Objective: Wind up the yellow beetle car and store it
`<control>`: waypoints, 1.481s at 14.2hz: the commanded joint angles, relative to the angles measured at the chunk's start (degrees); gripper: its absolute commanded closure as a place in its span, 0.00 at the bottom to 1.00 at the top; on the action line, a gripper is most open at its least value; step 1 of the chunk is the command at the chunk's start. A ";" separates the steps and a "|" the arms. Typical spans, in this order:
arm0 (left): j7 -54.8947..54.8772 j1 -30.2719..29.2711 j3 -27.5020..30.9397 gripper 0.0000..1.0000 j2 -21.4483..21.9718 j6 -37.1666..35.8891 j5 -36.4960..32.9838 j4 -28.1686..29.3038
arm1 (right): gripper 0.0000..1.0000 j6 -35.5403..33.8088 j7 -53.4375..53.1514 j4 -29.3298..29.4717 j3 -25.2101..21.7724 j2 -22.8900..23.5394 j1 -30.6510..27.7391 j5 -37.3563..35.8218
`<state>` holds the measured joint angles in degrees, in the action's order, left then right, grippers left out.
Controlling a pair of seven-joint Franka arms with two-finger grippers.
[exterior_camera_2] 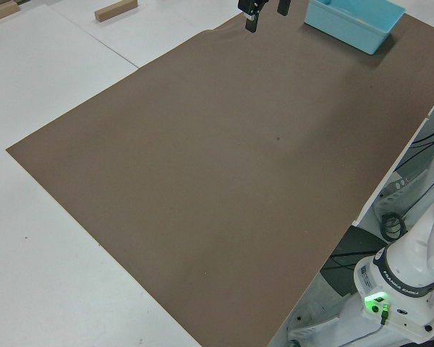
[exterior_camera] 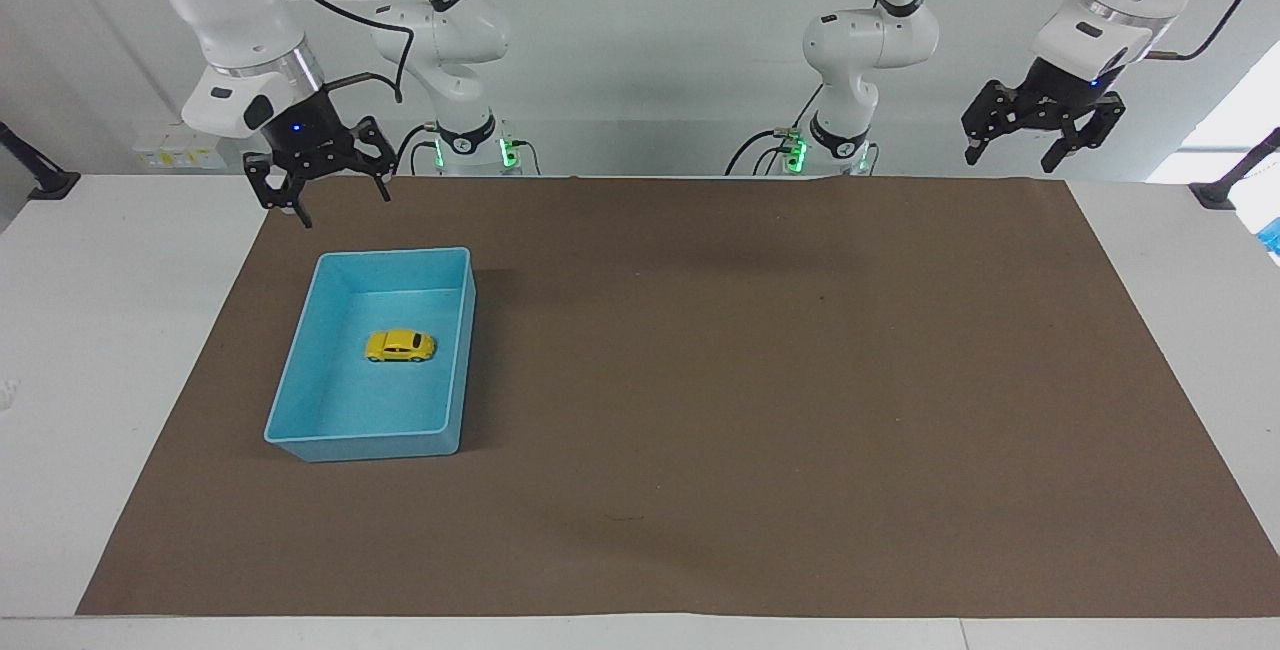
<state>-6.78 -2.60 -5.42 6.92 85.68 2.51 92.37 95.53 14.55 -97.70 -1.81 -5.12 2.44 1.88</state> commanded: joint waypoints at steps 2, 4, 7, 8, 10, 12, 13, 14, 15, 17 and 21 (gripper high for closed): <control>0.10 -0.74 -0.21 0.00 0.82 0.01 0.83 0.79 | 0.00 -1.40 -6.81 1.99 -0.48 0.90 -0.24 -0.91; 0.10 -0.74 -0.21 0.00 0.82 0.01 0.83 0.79 | 0.00 -1.57 -7.08 2.86 -0.56 2.30 -0.33 -1.17; 0.10 -0.74 -0.21 0.00 0.82 0.01 0.83 0.79 | 0.00 -2.63 -7.08 6.91 -1.27 4.42 -0.50 -1.88; 0.10 -0.74 -0.21 0.00 0.82 0.01 0.83 0.79 | 0.00 -2.80 -7.17 7.00 -1.27 4.51 -0.59 -1.96; 0.10 -0.74 -0.21 0.00 0.82 0.01 0.83 0.79 | 0.00 -3.06 -7.17 7.52 -1.18 4.77 -0.50 -2.05; 0.10 -0.74 -0.21 0.00 0.82 0.01 0.83 0.79 | 0.00 -3.94 -7.43 9.71 -0.66 5.38 -0.33 -2.40; 0.10 -0.74 -0.21 0.00 0.82 0.01 0.83 0.79 | 0.00 -3.95 -8.13 9.99 -0.65 5.47 -0.15 -2.23; 0.10 -0.74 -0.21 0.00 0.82 0.01 0.83 0.79 | 0.00 -4.03 -9.35 9.99 -0.56 5.47 0.11 -2.14; 0.10 -0.74 -0.21 0.00 0.82 0.01 0.83 0.79 | 0.00 -4.29 -11.11 9.99 -0.65 5.47 0.11 -1.97; 0.10 -0.74 -0.21 0.00 0.82 0.01 0.83 0.79 | 0.00 -4.65 -12.53 9.99 -0.57 5.39 0.20 -2.23; 0.10 -0.74 -0.21 0.00 0.82 0.01 0.83 0.79 | 0.00 -5.09 -12.53 10.08 -0.56 4.86 0.37 -1.18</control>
<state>-6.78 -2.60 -5.42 6.92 85.68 2.51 92.37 92.07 3.60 -89.24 -2.76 -0.74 2.83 0.62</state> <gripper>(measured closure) 0.000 0.000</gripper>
